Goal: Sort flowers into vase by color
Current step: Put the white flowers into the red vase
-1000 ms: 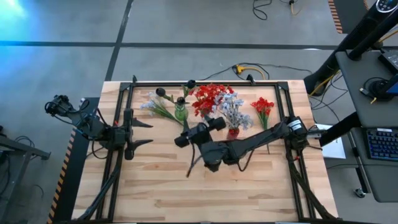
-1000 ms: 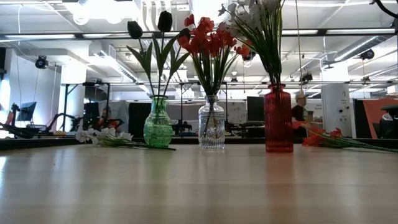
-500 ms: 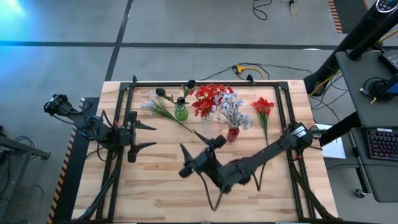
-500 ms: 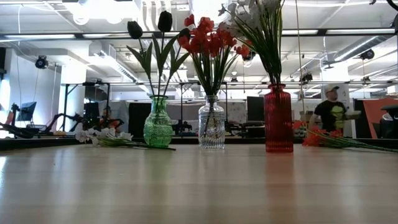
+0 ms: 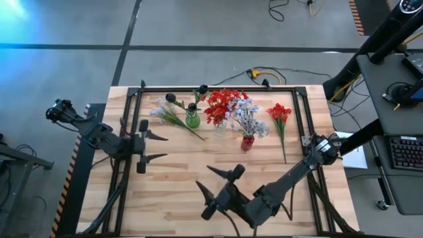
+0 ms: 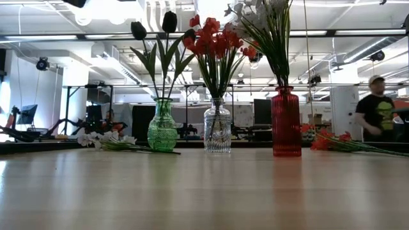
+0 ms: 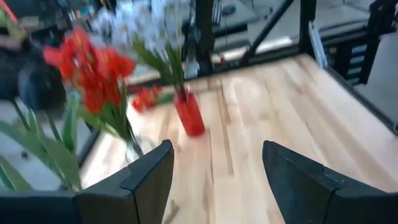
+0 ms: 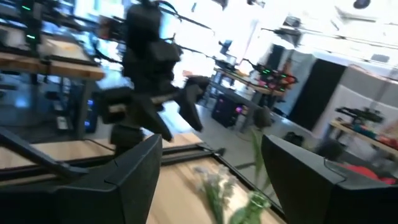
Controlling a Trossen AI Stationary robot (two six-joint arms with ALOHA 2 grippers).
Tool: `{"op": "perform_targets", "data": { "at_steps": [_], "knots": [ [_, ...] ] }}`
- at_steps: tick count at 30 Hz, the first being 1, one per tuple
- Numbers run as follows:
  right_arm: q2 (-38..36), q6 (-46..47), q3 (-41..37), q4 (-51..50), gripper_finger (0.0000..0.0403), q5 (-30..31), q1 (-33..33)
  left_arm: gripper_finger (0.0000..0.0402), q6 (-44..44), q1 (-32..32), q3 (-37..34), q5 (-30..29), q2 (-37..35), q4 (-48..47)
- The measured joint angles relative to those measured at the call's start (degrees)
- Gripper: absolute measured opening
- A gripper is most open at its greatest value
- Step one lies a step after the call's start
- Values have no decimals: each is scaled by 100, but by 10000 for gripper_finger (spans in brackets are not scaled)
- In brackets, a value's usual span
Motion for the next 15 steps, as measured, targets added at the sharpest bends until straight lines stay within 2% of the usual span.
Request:
{"op": "perform_targets", "data": {
  "at_steps": [3, 11, 15],
  "knots": [
    [0, 16, 0, -16, 257, -176, -6, 228, -384, -1, 27, -1, 136, -383],
    [-2, -137, 0, -357, 242, -157, -95, 228, -1318, 0, 5, 98, 636, -1219],
    [-2, -395, 0, -455, 238, -145, -191, 228, -1188, -1, -4, 98, 981, -1252]
  ]
}}
